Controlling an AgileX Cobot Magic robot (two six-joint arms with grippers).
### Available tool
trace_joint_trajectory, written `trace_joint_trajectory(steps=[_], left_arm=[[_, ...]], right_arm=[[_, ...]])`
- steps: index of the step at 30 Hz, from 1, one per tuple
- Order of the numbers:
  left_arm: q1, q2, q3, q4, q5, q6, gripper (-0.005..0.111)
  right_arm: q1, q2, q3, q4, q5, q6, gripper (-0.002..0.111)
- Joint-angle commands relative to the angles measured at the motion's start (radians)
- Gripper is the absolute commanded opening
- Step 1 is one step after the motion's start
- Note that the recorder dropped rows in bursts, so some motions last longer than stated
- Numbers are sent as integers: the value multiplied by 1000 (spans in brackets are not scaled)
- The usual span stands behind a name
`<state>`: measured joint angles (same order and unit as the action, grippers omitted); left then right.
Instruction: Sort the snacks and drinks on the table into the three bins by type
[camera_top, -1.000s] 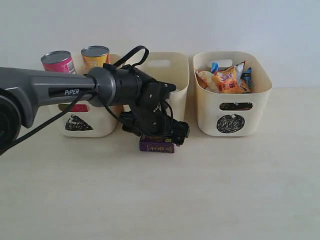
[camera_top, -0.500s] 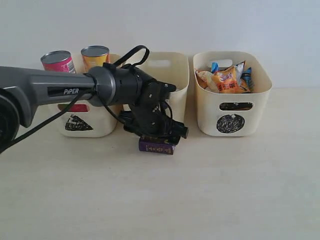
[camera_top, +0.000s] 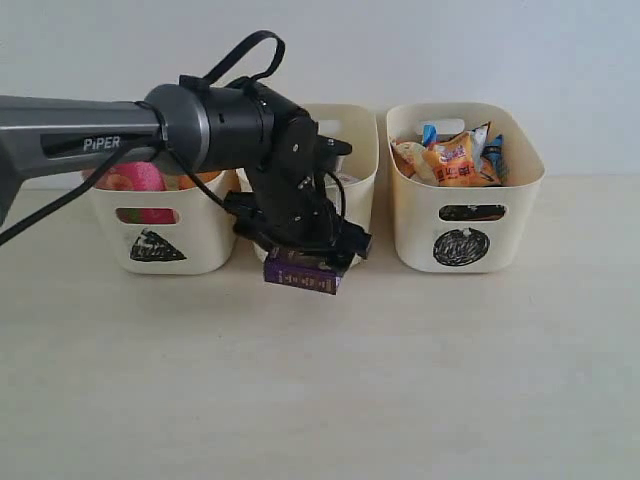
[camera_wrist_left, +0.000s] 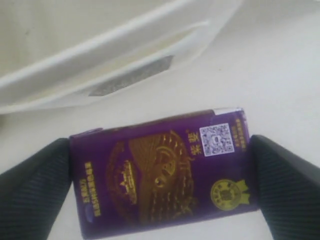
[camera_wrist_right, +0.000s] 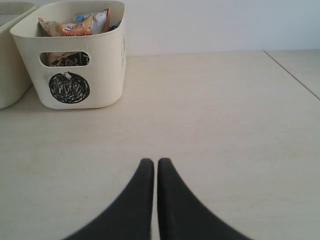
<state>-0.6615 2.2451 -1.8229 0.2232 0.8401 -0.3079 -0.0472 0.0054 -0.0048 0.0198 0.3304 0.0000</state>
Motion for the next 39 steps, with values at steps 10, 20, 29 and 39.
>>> trace_joint_trajectory(steps=[10,20,29,39], left_arm=[[-47,-252,-2,34,-135,82,4],[15,-196,-36,244,-407,-33,4],[121,-84,-74,238,-440,-59,6],[129,-49,-74,199,-439,-59,91]], right_arm=[[-1,-5,5,2,-5,0,0],[-1,-5,5,2,-5,0,0],[-1,-5,5,2,-5,0,0],[-1,-5,5,0,-5,0,0]])
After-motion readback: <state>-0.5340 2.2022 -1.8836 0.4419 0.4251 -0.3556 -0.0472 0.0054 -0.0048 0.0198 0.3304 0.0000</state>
